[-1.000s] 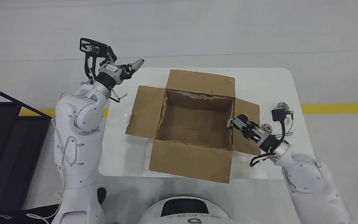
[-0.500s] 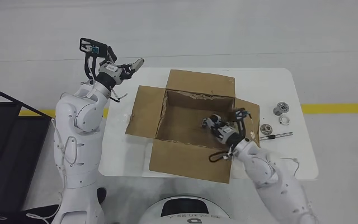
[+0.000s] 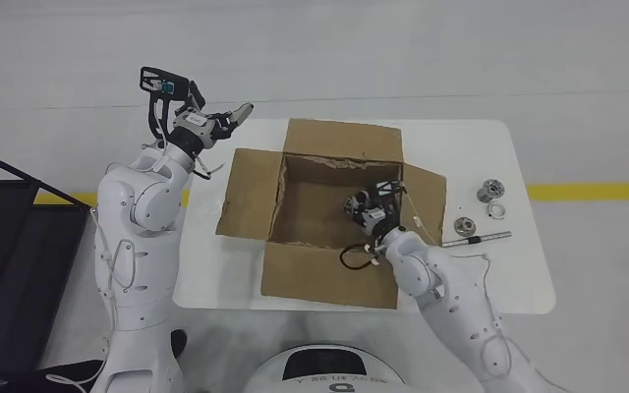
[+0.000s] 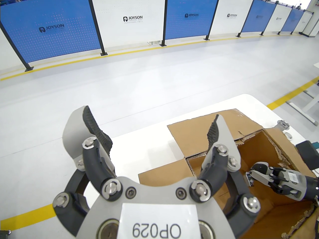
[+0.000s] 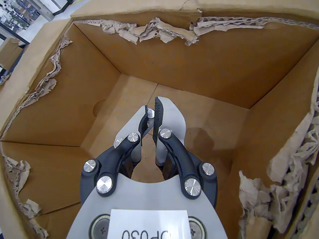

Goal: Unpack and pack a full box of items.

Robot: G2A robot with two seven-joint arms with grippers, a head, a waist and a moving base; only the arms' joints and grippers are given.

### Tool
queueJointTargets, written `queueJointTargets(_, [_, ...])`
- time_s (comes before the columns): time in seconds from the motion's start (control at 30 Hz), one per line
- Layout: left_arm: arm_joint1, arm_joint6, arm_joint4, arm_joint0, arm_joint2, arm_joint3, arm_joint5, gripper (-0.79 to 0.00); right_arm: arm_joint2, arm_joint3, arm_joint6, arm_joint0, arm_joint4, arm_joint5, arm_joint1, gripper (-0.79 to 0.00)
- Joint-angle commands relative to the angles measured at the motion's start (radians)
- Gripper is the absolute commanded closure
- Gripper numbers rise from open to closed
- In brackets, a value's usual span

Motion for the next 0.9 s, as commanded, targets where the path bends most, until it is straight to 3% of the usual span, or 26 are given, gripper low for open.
queueJointTargets(0.0, [0.000,0.000,-0.001,0.000,-0.001,0.000,0.000,-0.785,-0.003,-0.006,-0.015,0.001,-0.013,0.011,-0.002,-0.256])
queueJointTargets(0.07, [0.000,0.000,-0.001,0.000,-0.001,0.000,0.000,-0.785,0.003,-0.028,-0.019,-0.007,-0.015,0.017,-0.002,-0.308])
queueJointTargets(0.33, [0.000,0.000,-0.001,0.000,-0.001,0.000,0.000,-0.785,0.160,-0.251,0.061,-0.126,0.101,-0.044,0.022,-0.388])
queueJointTargets(0.63, [0.000,0.000,-0.001,0.000,-0.001,0.000,0.000,-0.785,0.447,-0.475,0.132,-0.318,0.397,-0.243,0.053,-0.409])
queueJointTargets(0.73, [0.000,0.000,-0.001,0.000,-0.001,0.000,0.000,-0.785,0.604,-0.497,0.169,-0.378,0.548,-0.303,0.062,-0.548])
queueJointTargets(0.77, [0.000,0.000,-0.001,0.000,-0.001,0.000,0.000,-0.785,0.653,-0.490,0.178,-0.394,0.597,-0.315,0.064,-0.653])
queueJointTargets(0.83, [0.000,0.000,-0.001,0.000,-0.001,0.000,0.000,-0.785,0.732,-0.471,0.201,-0.419,0.671,-0.329,0.067,-0.785])
queueJointTargets(0.87, [0.000,0.000,-0.001,0.000,-0.001,0.000,0.000,-0.785,0.758,-0.462,0.215,-0.427,0.690,-0.330,0.068,-0.785])
